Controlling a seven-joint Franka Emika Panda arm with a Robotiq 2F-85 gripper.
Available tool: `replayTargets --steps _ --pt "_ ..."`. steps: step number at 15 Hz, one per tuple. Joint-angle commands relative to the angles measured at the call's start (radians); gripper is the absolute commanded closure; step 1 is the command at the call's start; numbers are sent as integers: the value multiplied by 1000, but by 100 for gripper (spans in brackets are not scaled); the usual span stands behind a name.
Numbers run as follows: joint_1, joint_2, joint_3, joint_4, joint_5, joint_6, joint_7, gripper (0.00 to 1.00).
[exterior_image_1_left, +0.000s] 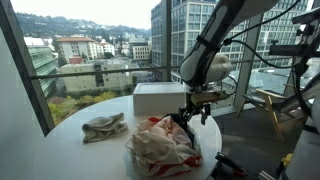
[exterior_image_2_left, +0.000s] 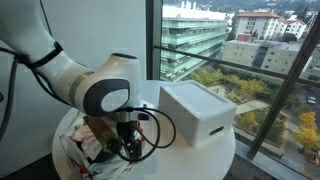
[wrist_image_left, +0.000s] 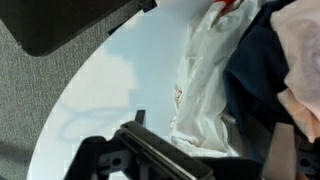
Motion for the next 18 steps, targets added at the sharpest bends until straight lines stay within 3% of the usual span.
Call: replayTargets --steps 1,14,18 --pt "-11 -22 -5 -7 -20 -2 8 0" --pt "-11 96 -10 54 -12 83 6 0" --pt "4 112 1 50 104 77 -87 0"
